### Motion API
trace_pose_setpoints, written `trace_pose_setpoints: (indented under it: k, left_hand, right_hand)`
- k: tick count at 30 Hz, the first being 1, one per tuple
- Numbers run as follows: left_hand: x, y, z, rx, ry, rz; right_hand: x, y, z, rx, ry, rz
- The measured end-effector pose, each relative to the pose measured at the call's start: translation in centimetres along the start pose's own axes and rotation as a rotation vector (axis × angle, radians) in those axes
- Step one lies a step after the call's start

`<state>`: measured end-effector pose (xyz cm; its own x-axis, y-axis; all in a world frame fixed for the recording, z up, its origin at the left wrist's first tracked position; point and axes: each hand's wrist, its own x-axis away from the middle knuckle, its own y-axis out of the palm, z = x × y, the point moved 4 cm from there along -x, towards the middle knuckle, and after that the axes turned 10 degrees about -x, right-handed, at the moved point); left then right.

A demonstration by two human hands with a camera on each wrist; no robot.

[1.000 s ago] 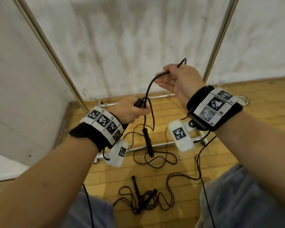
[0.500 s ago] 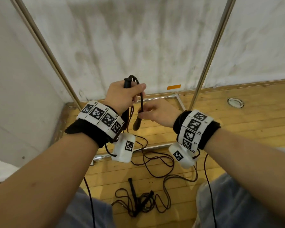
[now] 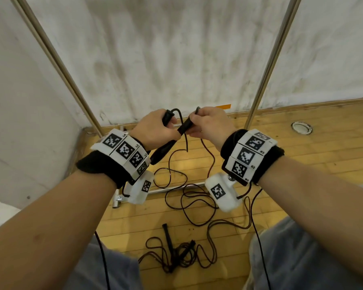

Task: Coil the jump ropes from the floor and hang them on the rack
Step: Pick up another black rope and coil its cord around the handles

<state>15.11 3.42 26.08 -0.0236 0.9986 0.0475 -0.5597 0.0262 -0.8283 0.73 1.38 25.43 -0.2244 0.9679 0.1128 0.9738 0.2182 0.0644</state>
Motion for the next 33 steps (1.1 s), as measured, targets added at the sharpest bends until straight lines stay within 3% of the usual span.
trace_pose_setpoints:
  k: [6, 9, 11, 16, 23, 33]
  left_hand:
    - [0.2, 0.9, 0.8, -0.169, 0.097, -0.082]
    - [0.1, 0.8, 0.8, -0.188, 0.109, -0.078]
    - [0.1, 0.6, 0.8, -0.185, 0.125, -0.077]
    - [0.3, 0.6, 0.8, -0.233, 0.186, -0.101]
    - [0.1, 0.2, -0.1, -0.201, 0.215, -0.08]
    - [0.7, 0.3, -1.0, -0.015, 0.18, 0.017]
  right_hand:
    - [0.6, -0.2, -0.1, -0.009, 0.0, -0.038]
    - [0.5, -1.1, -0.5, 0.397, -0.175, 0.082]
    - [0.3, -1.7, -1.1, 0.501, -0.312, 0.176]
    - [-0.1, -0.6, -0.5, 0.4, -0.163, -0.144]
    - [-0.5, -0.8, -1.2, 0.259, -0.092, -0.244]
    - [-1.4, -2.1, -2.6, 0.378, -0.342, 0.118]
